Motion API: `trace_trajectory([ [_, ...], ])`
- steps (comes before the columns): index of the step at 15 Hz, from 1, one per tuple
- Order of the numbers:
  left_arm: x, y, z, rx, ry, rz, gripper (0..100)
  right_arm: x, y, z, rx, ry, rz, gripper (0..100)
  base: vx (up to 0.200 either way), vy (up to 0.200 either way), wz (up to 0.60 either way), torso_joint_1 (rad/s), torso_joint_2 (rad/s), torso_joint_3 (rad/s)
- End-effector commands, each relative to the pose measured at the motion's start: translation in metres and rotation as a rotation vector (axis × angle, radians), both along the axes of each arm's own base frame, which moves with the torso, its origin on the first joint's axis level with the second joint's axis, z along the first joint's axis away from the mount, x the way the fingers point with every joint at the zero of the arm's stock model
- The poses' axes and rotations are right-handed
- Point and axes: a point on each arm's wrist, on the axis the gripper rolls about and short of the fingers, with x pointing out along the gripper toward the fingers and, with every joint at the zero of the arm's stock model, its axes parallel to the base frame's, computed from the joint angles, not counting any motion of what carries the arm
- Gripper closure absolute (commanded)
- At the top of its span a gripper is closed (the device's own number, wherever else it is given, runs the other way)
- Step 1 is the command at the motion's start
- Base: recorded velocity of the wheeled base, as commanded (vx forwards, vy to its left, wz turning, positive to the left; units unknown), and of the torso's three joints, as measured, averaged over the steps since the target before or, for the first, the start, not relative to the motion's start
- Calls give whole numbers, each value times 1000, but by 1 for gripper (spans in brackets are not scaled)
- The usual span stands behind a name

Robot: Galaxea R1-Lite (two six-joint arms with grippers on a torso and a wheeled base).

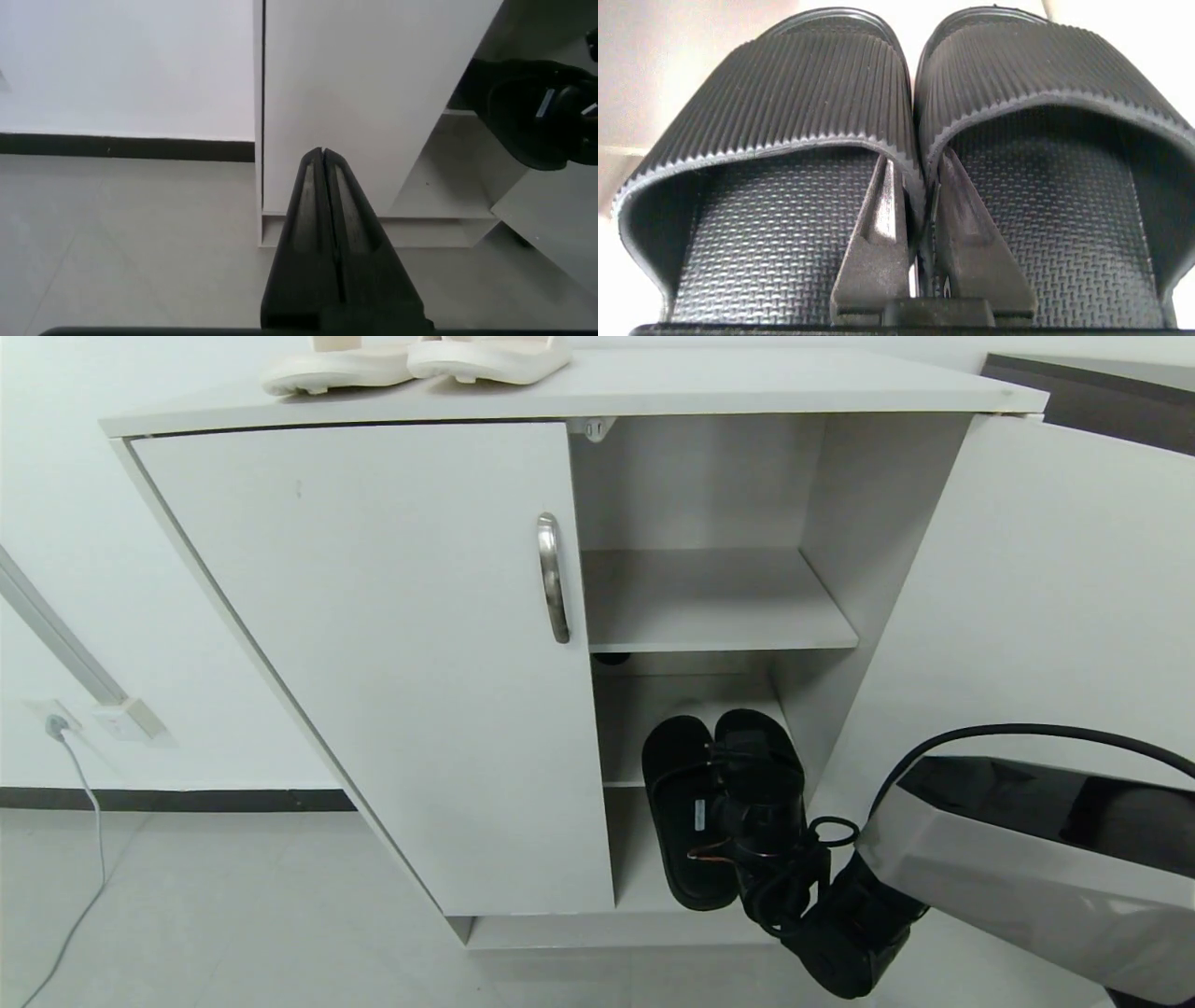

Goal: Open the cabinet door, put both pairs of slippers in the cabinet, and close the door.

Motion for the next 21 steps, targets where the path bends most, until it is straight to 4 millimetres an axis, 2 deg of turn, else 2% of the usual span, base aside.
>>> trace_trajectory([
  [1,0,0,0,0,1,0,100,4,-1,-7,-8,9,-6,100,0,0,0,0,0,0],
  [5,0,0,0,-1,1,0,100,24,-2,-8,6,-4,-20,100,0,0,0,0,0,0],
  [12,0,0,0,-4,1,1,100,61,11,0,18,-14,-14,100,0,0,0,0,0,0],
  [17,0,0,0,-3,0,1,100,79,18,8,24,-22,-23,100,0,0,0,0,0,0],
  [21,0,0,0,-4,1,1,100,89,16,19,38,-44,-40,100,0,0,0,0,0,0],
])
